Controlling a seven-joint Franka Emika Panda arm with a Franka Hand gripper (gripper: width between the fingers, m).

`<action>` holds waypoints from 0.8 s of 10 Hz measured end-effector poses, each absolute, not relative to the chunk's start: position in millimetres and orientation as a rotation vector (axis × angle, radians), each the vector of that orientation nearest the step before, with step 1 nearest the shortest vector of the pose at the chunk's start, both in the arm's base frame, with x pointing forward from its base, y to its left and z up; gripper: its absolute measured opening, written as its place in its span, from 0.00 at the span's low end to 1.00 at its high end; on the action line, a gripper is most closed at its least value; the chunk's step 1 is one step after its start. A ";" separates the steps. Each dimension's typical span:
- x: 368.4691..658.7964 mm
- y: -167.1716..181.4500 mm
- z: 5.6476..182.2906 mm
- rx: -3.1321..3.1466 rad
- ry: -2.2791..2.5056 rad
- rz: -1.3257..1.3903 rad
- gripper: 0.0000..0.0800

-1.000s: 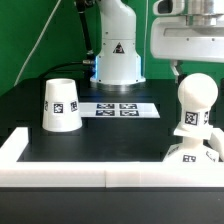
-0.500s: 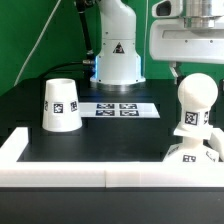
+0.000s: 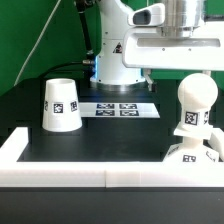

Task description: Assemble lamp

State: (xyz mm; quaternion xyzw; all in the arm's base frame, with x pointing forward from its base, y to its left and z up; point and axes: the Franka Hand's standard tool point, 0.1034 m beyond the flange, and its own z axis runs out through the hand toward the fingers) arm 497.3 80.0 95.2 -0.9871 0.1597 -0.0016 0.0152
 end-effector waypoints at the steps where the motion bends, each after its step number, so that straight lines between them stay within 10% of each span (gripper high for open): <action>1: 497.8 72.2 94.8 -3.076 0.463 -0.004 0.87; 8: 472.1 -39.8 99.4 -3.112 0.348 0.006 0.87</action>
Offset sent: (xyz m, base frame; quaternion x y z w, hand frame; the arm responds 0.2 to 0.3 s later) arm -0.0298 -0.0734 0.0065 0.0028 0.0052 -0.0314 0.9995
